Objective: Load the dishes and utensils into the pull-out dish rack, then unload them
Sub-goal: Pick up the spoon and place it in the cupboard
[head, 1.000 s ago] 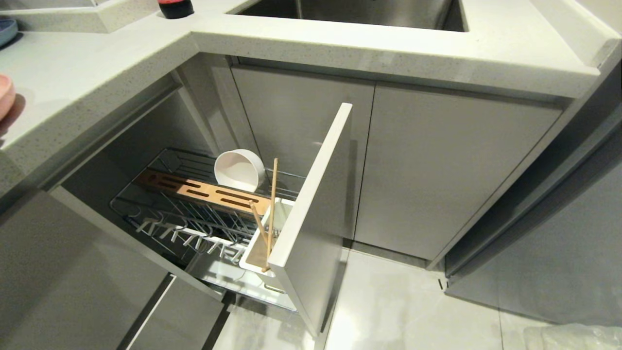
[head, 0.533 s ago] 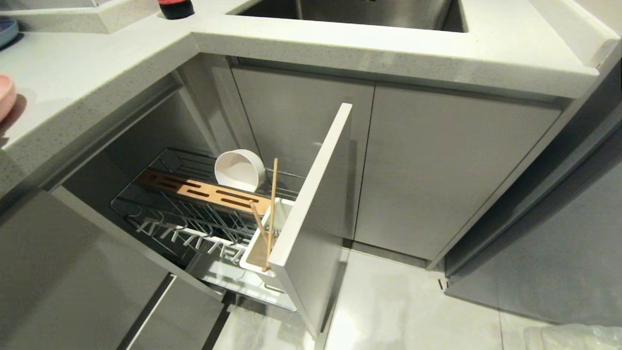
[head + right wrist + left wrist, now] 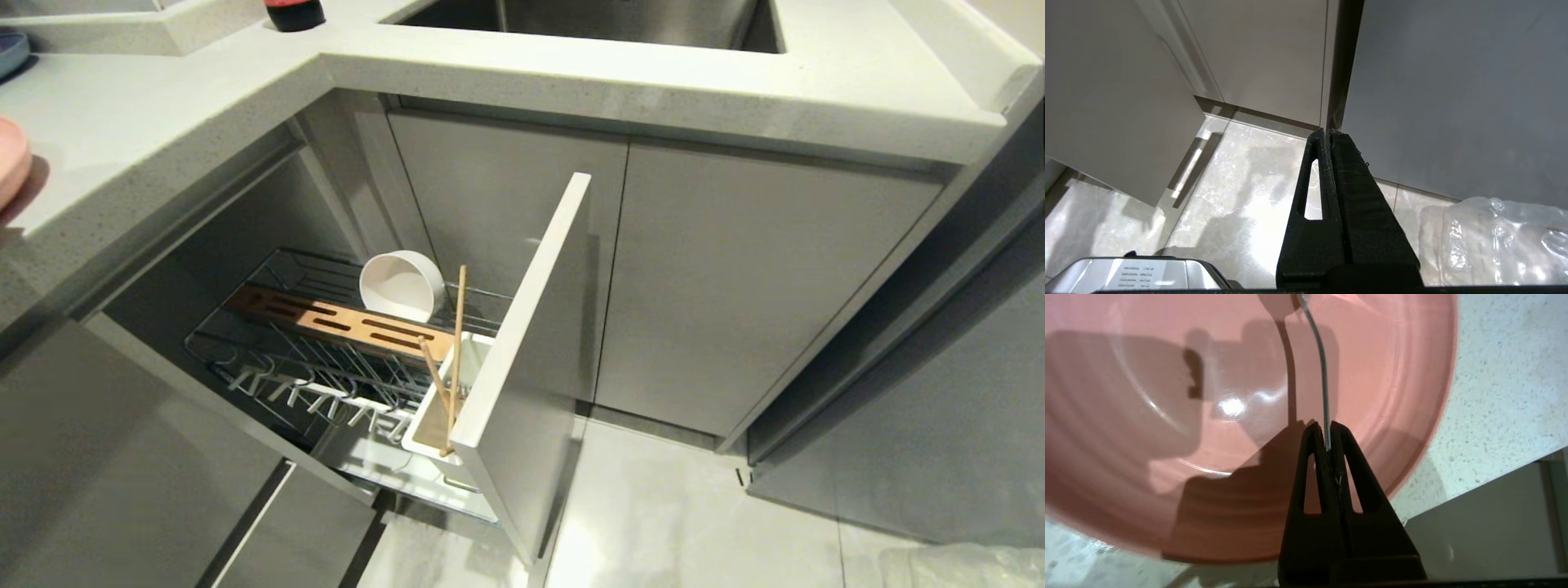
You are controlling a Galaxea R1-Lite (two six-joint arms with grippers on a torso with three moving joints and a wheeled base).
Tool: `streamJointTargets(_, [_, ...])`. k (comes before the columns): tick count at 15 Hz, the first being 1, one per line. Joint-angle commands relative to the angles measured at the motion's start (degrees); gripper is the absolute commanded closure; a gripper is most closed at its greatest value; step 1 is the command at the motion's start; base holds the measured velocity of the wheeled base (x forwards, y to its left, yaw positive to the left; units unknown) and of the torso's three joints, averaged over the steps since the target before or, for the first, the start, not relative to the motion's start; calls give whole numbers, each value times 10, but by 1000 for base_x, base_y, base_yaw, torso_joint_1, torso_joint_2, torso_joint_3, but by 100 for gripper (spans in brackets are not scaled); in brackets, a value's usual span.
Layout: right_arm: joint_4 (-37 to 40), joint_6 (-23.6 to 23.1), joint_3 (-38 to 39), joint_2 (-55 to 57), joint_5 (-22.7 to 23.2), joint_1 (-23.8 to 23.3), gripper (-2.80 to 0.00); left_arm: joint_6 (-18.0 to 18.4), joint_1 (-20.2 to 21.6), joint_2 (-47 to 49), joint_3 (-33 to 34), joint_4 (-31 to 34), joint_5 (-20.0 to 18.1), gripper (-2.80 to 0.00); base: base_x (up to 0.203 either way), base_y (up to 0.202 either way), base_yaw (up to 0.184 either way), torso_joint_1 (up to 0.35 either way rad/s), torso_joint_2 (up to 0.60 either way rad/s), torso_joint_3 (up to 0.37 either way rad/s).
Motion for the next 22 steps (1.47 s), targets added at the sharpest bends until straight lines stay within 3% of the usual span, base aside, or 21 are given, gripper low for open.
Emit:
streamJointTargets(1, [0, 0, 0, 0, 0, 0, 0, -3, -1, -1, -1, 3, 2, 0, 0, 0, 0, 0, 0, 0])
streamJointTargets(9, [0, 0, 0, 0, 0, 0, 0, -2, -1, -43, -58, -1, 7, 0, 0, 0, 0, 0, 0, 0])
streamJointTargets(11, [0, 0, 0, 0, 0, 0, 0, 0, -17, -67, -57, -4, 0, 0, 0, 0, 0, 0, 0, 0])
streamJointTargets(15, [0, 0, 0, 0, 0, 0, 0, 33, -133, -90, -53, -2, -30, 0, 0, 0, 0, 0, 0, 0])
streamJointTargets(22, [0, 0, 0, 0, 0, 0, 0, 191, -310, -64, 16, -3, -45, 0, 0, 0, 0, 0, 0, 0])
